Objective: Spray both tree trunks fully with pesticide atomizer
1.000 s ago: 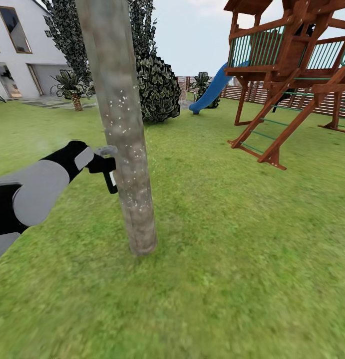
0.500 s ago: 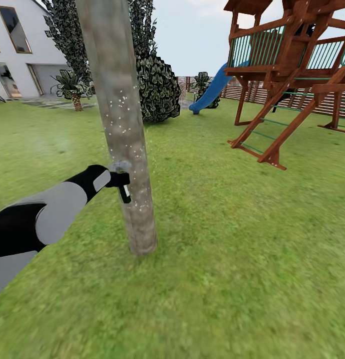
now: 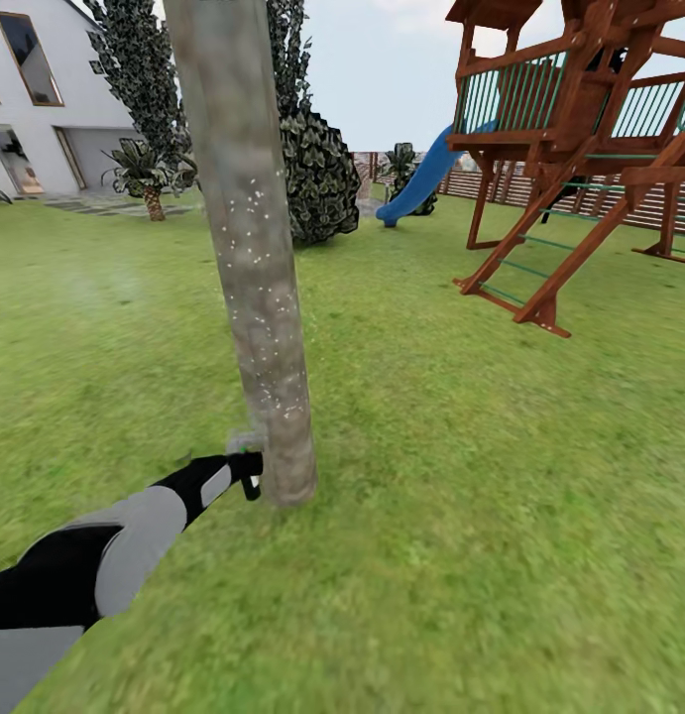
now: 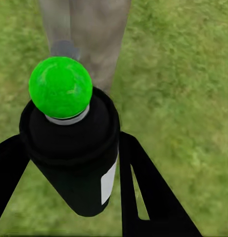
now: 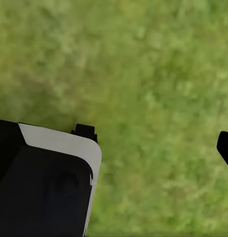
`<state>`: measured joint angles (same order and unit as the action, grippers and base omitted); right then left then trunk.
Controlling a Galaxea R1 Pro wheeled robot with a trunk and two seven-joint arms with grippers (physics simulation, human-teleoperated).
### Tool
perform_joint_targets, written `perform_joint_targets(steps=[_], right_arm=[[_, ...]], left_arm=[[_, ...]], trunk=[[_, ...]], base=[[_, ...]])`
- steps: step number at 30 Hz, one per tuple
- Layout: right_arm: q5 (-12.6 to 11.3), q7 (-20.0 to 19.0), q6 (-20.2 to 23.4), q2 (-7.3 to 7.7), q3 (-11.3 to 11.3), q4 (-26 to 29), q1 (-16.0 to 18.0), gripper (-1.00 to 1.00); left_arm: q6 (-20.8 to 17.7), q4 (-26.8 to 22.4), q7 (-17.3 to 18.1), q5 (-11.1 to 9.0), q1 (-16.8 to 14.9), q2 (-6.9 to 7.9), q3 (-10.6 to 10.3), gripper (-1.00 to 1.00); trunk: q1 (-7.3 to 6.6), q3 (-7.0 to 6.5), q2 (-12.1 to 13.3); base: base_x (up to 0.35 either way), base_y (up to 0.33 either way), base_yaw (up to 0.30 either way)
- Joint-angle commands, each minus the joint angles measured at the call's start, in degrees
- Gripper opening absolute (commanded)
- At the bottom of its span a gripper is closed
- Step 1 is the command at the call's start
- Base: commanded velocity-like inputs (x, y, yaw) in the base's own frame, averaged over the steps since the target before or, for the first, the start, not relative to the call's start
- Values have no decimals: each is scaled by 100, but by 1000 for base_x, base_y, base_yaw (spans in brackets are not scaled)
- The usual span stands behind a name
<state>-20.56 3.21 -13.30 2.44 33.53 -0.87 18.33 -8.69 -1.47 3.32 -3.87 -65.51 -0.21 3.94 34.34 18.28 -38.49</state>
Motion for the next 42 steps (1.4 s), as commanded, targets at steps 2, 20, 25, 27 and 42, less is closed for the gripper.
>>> perform_joint_targets(steps=[2,20,25,27,42], right_arm=[[-43,0,-17,-5,48,-9,6,100],[-45,-5,-6,-15,48,-9,5,100],[-47,-5,-6,-15,48,-9,5,100],[-45,-5,-6,-15,48,-9,5,100],[-44,-2,-16,-147,34,-194,4,100]], left_arm=[[142,-12,11,-35,225,-2,37,-100],[228,-11,19,-44,477,-16,37,-100],[228,-11,20,-51,477,-23,37,-100],[228,-11,20,-50,477,-23,37,-100],[246,-8,27,-53,477,-36,37,-100]], trunk=[[1,6,-7],[1,6,-7],[1,8,-7],[1,17,-7],[1,6,-7]], base=[[-1,4,0],[21,235,-58],[38,346,-294],[4,350,-285],[-105,350,-71]])
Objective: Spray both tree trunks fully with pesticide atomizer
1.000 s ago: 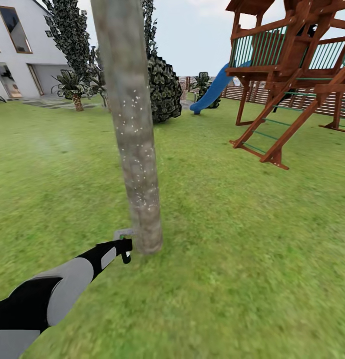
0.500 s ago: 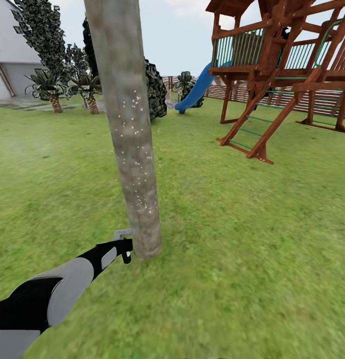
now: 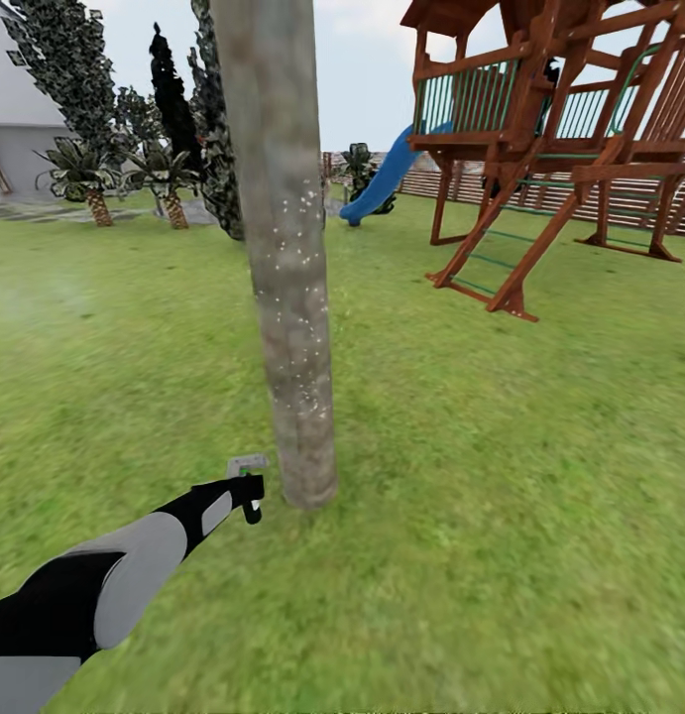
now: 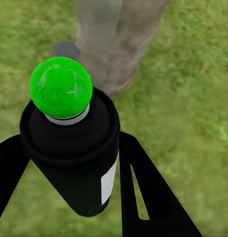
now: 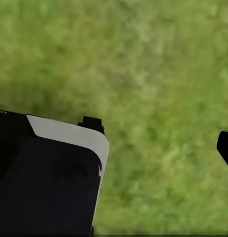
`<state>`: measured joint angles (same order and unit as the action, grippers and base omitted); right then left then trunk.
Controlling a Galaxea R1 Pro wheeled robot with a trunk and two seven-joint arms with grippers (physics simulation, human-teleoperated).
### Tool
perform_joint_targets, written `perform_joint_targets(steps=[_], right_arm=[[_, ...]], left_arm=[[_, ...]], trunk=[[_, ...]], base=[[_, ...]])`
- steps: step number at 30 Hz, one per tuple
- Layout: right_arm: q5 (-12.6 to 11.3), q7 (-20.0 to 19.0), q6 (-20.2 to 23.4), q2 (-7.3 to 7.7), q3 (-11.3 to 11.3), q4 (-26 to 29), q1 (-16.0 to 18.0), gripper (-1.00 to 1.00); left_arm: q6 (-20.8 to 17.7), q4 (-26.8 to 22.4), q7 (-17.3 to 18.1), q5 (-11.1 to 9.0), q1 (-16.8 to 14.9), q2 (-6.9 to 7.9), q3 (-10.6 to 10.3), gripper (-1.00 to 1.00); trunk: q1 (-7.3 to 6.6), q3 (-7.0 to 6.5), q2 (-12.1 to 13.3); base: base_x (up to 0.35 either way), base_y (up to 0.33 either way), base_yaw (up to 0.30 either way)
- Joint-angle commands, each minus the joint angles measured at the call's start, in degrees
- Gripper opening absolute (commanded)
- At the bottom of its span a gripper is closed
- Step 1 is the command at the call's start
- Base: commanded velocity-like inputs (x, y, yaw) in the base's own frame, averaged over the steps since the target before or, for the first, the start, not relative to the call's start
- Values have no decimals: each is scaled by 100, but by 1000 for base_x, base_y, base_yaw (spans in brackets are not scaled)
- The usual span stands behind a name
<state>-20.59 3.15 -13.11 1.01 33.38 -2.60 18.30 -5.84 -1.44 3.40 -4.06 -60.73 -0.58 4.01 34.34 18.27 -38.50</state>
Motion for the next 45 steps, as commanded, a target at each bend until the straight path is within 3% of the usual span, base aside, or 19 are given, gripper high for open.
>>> perform_joint_targets(steps=[1,21,31,45], right_arm=[[-42,6,-34,-5,49,-34,7,100],[-42,6,-34,-5,54,-61,7,100],[-42,3,-34,-11,54,-61,7,100],[-42,1,-25,-13,54,-65,7,100]], left_arm=[[-40,-11,19,-33,0,-1,26,-100],[-40,-6,28,-33,6,-44,21,-100],[-40,-6,28,-31,43,-48,20,-100],[-31,-6,20,-33,44,-48,20,-100]], trunk=[[0,7,-6],[0,58,-6],[0,62,-6],[0,62,-6]], base=[[-23,350,-140],[24,350,-287],[-73,349,-79],[4,37,-258]])
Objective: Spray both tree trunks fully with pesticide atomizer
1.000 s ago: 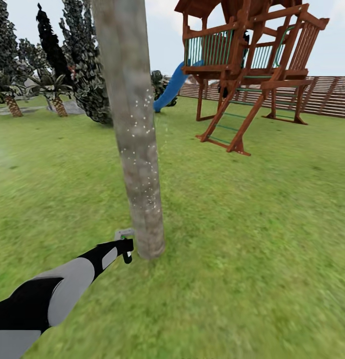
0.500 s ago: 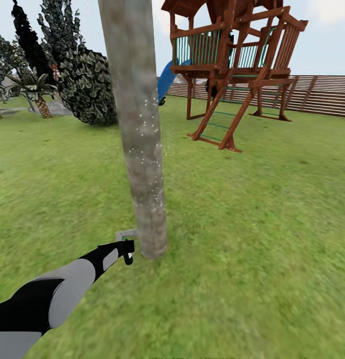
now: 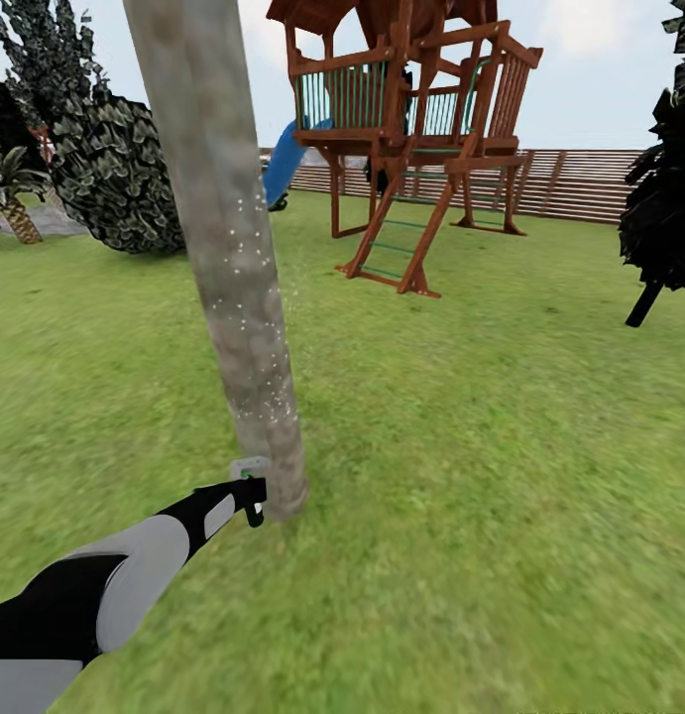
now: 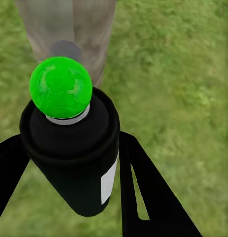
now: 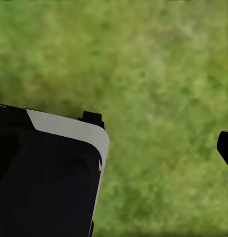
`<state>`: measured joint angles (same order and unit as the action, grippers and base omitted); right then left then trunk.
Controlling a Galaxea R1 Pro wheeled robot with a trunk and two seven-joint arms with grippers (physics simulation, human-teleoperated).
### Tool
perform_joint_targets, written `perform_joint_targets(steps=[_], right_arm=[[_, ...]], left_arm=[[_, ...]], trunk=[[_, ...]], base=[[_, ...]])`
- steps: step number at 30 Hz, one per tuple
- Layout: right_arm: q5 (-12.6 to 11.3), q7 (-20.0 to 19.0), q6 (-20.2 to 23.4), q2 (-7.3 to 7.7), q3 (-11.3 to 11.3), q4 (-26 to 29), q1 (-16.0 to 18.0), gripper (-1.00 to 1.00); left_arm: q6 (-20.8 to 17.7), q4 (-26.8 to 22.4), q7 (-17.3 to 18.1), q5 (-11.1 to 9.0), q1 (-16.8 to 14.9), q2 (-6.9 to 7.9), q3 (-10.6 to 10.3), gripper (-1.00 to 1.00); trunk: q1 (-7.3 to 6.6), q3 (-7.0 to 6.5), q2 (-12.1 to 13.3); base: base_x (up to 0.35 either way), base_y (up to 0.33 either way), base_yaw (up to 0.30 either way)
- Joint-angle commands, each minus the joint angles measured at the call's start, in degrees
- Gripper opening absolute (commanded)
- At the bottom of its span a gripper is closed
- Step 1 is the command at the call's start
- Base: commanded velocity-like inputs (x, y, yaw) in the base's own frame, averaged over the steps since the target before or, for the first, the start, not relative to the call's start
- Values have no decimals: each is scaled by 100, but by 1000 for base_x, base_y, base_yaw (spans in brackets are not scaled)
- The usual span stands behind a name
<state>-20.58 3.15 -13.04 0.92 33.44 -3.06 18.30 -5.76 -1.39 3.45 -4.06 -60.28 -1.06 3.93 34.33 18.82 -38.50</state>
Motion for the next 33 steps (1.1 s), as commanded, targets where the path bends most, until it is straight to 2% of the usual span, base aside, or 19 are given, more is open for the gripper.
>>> perform_joint_targets(steps=[1,7,12,13,14,15,16,18,20,22,27,33], right_arm=[[-43,2,-32,-4,48,-18,7,100],[-48,4,-43,-9,46,-12,7,100],[-66,27,-60,-14,23,215,14,100],[-68,31,-59,-5,22,266,15,100],[-69,34,-55,1,22,274,15,100],[-65,36,-52,3,22,277,15,100],[-64,39,-51,5,22,278,14,100],[-64,40,-50,10,22,279,15,100],[-62,40,-50,12,22,280,14,100],[-61,41,-49,12,22,280,15,100],[-61,41,-49,10,22,280,15,100],[-61,42,-49,9,22,280,15,100]], left_arm=[[-39,-11,16,-34,-1,0,29,-100],[-41,-18,15,-30,-1,6,31,-100],[-101,-78,31,-45,-1,16,9,-100],[-293,-272,36,-49,-1,14,-10,-100],[-768,-660,39,-50,-1,16,-15,-100],[-1437,-1158,36,-54,-1,17,-12,-100],[-1951,-1610,35,-54,-1,17,-9,-100],[-2330,-2099,35,-53,-1,18,-13,-100],[-2482,-2354,38,-53,-1,21,-14,-100],[-2928,-2761,41,-52,-1,40,-11,-100],[-3113,-3482,42,-56,-1,52,4,-100],[-3131,-3927,48,-60,-1,53,2,-100]], trunk=[[2,7,-6],[2,7,-6],[2,7,-6],[2,7,-6],[2,7,-6],[2,7,-6],[2,7,-6],[2,7,-6],[2,7,-6],[2,7,-6],[2,7,-6],[2,7,-6]], base=[[189,179,-29],[109,276,-6],[0,41,0],[0,4,0],[0,2,0],[0,0,0],[0,0,0],[0,0,0],[0,0,0],[0,0,0],[0,6,0],[-69,92,0]])
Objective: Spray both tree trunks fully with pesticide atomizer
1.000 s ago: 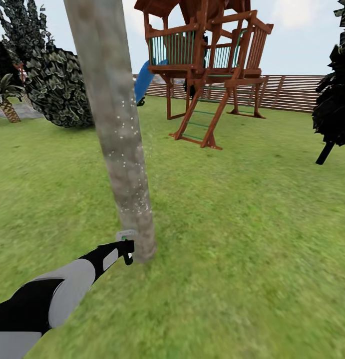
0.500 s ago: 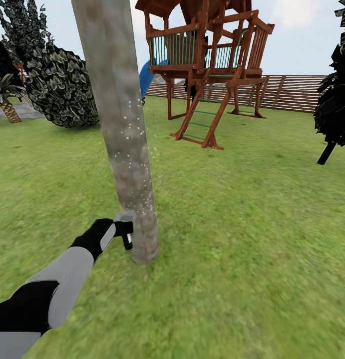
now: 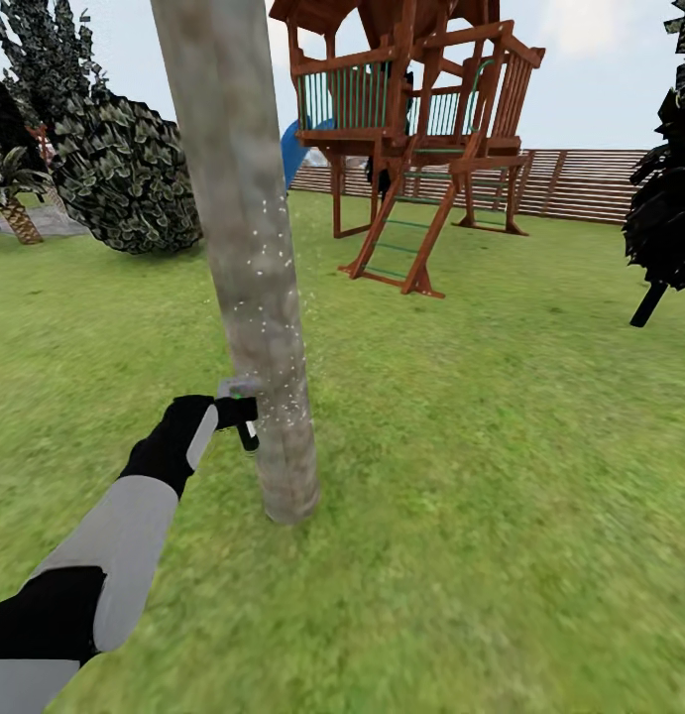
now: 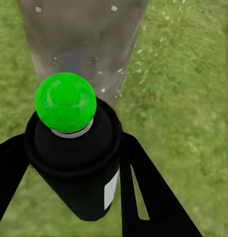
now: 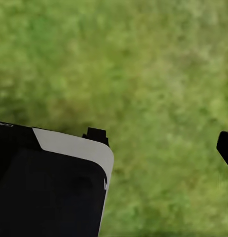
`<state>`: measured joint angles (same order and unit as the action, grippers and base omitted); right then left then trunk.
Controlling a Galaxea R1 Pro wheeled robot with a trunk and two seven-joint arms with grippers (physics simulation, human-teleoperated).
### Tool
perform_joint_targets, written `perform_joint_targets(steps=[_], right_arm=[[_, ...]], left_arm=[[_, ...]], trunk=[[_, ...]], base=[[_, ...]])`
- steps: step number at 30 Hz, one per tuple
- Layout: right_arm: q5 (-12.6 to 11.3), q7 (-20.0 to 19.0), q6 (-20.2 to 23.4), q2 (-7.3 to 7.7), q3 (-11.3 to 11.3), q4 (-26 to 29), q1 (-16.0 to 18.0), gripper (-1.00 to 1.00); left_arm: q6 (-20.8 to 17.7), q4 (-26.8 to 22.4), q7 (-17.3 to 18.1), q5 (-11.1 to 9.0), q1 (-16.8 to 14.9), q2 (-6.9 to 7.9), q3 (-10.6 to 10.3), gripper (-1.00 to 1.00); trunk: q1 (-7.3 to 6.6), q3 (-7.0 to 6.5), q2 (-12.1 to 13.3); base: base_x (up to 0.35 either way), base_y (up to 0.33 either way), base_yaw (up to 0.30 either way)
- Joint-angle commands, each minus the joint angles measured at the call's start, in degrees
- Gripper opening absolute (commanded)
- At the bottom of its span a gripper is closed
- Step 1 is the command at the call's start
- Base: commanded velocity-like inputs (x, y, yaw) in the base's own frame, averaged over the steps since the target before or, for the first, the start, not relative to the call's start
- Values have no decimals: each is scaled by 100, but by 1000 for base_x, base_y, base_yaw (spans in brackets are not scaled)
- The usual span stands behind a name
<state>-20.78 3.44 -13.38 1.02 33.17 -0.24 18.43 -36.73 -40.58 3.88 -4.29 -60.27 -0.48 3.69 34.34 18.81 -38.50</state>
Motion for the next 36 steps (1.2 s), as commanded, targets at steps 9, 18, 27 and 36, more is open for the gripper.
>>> perform_joint_targets(steps=[9,18,27,36], right_arm=[[-43,10,-15,-4,57,-6,2,100],[-40,7,-7,-5,61,-34,3,100],[-40,7,-6,-5,61,-38,2,100],[-40,7,-6,-5,58,-38,3,100]], left_arm=[[-1784,-1606,-4,-31,-7,-20,12,-100],[-2021,-1821,-7,-10,-429,-10,9,-100],[-2031,-1774,-9,-5,-1300,17,10,-100],[-2035,-1764,-10,-1,-1753,269,78,-100]], trunk=[[1,8,-6],[1,8,-6],[1,8,-6],[1,8,-6]], base=[[-58,2,0],[0,0,0],[0,0,0],[0,0,0]])
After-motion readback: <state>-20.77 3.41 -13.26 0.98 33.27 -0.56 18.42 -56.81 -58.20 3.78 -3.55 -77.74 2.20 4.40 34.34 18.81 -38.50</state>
